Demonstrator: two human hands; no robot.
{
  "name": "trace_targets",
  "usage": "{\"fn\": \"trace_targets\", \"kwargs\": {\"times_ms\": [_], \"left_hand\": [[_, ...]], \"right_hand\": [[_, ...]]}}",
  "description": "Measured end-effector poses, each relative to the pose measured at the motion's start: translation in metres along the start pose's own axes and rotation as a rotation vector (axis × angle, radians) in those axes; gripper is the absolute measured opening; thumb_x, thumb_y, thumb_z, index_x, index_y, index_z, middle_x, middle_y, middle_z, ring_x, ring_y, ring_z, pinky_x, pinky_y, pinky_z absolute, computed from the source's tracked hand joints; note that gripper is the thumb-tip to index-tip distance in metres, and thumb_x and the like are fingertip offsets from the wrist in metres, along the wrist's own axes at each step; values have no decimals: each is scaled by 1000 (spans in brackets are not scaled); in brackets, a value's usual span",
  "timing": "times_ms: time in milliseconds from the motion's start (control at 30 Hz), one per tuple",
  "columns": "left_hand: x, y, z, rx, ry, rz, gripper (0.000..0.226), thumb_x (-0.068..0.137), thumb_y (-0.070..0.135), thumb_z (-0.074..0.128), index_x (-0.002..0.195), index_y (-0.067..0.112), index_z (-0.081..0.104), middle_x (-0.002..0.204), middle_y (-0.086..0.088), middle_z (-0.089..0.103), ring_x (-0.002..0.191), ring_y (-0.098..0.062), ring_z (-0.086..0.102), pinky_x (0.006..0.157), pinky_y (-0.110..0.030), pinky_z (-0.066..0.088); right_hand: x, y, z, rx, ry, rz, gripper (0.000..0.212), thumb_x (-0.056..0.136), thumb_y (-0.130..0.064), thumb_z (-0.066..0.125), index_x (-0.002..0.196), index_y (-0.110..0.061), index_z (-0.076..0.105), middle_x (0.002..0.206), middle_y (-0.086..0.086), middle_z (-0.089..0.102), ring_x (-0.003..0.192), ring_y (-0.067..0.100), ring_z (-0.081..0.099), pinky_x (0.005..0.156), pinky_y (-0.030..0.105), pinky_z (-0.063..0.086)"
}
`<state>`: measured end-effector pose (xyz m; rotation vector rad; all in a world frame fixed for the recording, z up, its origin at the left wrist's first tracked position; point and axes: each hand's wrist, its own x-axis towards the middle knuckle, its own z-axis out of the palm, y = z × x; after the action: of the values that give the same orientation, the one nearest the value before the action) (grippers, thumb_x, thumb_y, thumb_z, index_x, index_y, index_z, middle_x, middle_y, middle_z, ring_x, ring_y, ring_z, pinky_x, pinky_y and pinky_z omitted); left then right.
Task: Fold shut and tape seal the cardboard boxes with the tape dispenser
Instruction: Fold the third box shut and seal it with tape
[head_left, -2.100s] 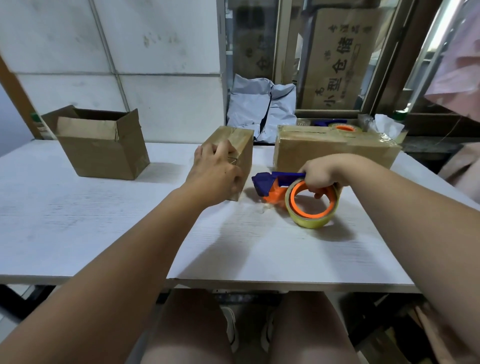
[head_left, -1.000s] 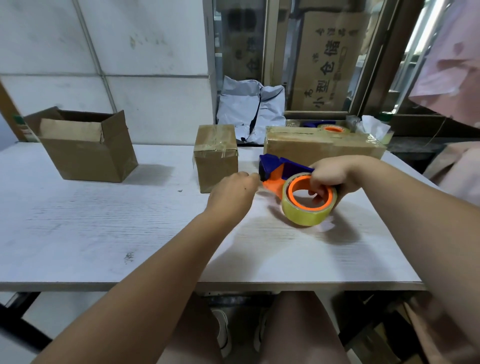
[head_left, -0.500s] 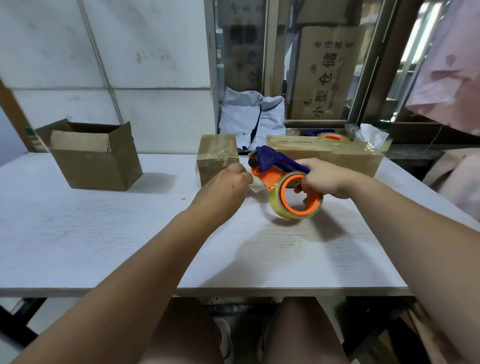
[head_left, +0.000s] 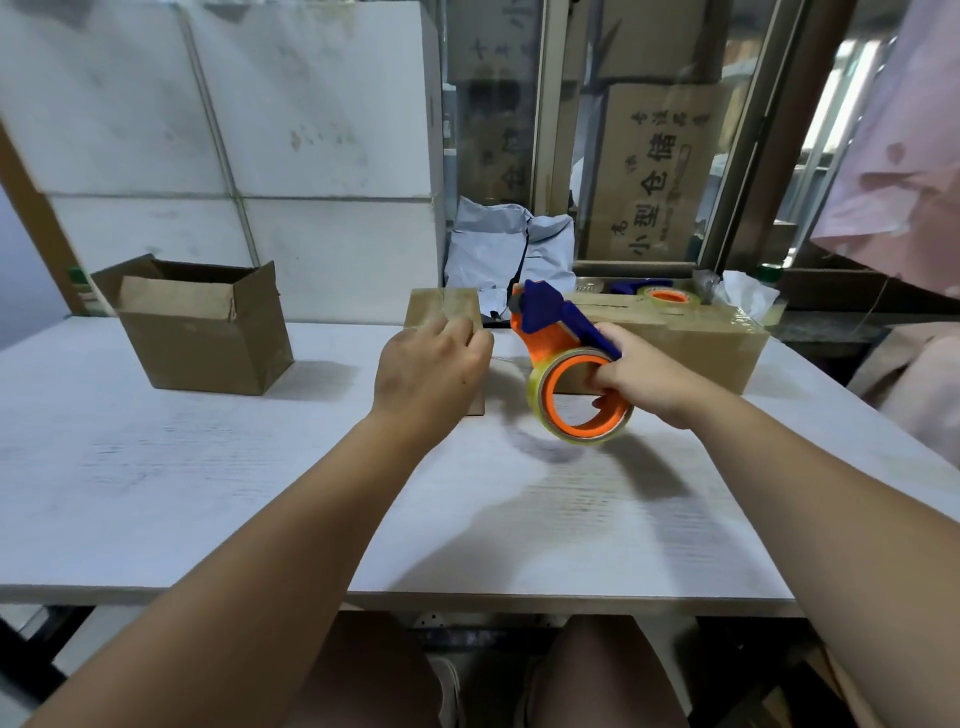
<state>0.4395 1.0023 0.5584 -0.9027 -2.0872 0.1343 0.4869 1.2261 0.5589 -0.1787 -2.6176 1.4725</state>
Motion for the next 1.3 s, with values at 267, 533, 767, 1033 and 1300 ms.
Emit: {"fn": "trace_targets", "kwargs": {"times_ms": [267,533,767,1033,1300], "left_hand": [[8,-27,7,117,52,45,27,47,-2,73,54,14,52,50,-1,46,48,-21,43,47,-22,14],[11,-41,11,196,252,125,29,56,-6,64,55,15,45,52,-1,43,49,-20,37,46,-26,15],[13,-50,6,236,263,153,29,57,-9,64,57,15,47,53,-1,43,53,-20,37,46,-25,14],[20,-67,-1,173,218,120,26,78,8,70,59,13,53,54,-1,48,54,-21,42,47,-24,15],[17,-74,-6,240,198,141,27,64,-2,76,59,13,53,53,-1,45,53,-22,41,46,-23,15]], "right_hand": [[3,-7,13,180,55,80,33,71,6,49,99,-12,50,81,11,45,67,25,44,65,37,49],[0,-17,0,-160,43,20,39,79,3,47,115,-10,49,78,12,50,64,23,48,59,36,44],[-5,-24,-5,-218,34,7,33,82,-4,52,112,-19,47,81,9,55,66,23,52,58,34,43],[-5,-17,-7,239,208,-28,43,75,11,49,101,-23,55,87,14,51,76,29,49,65,36,43],[-13,-20,-8,-123,119,-37,44,82,3,50,120,-18,45,89,10,56,71,28,53,58,34,42]]}}
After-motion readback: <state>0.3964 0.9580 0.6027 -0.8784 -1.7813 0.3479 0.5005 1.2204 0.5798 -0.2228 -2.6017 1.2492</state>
